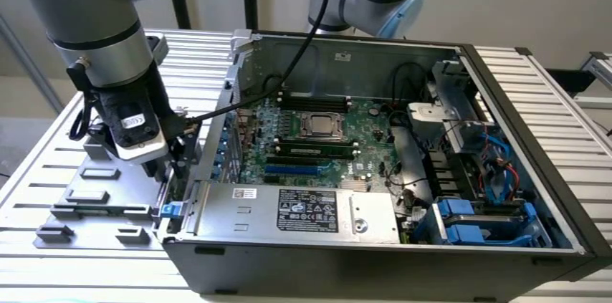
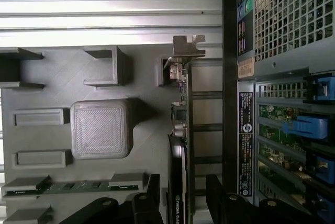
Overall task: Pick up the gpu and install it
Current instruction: 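Pick up the gpu and move the gpu toward the slot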
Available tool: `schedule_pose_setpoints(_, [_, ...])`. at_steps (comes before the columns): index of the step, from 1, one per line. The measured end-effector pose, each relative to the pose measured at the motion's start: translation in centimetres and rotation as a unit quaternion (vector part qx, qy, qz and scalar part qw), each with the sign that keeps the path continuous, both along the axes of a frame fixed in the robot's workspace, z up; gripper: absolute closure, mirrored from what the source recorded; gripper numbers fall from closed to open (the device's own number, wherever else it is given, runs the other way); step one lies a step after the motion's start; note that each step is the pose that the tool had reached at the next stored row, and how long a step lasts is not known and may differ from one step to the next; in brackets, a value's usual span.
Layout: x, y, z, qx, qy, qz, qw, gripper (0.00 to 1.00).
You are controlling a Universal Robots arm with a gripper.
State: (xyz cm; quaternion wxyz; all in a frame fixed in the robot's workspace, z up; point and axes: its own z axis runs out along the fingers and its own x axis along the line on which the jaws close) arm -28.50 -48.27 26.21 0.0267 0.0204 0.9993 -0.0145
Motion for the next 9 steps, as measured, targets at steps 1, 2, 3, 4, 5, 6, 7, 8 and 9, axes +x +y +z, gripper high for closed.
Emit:
schedule_pose_setpoints(1, [-0.04,0.07,-0.07,0.0,0.0,0.0,1.0,0.52])
schedule_pose_setpoints(2, [-0.07,0.12,-0.17,0.0,-0.0003,0.0,1.0,0.52])
schedule_pose_setpoints(3, [-0.1,0.18,-0.3,0.0001,-0.0005,0.0,1.0,0.52])
schedule_pose_setpoints(4, [-0.11,0.22,-0.41,0.0001,-0.0005,0.0,1.0,0.52])
schedule_pose_setpoints(5, [-0.13,0.27,-0.52,0.0,-0.0006,0.0,1.0,0.52])
schedule_pose_setpoints(6, [-0.15,0.33,-0.64,0.0,-0.0008,0.0,1.0,0.52])
schedule_pose_setpoints(7, [-0.17,0.37,-0.74,0.0,-0.0009,0.0,1.0,0.52])
schedule_pose_setpoints(8, [-0.19,0.43,-0.87,0.0,-0.0012,0.0,1.0,0.52])
schedule_pose_setpoints(9, [-0.21,0.48,-1.0,0.0,-0.0015,0.0,1.0,0.52])
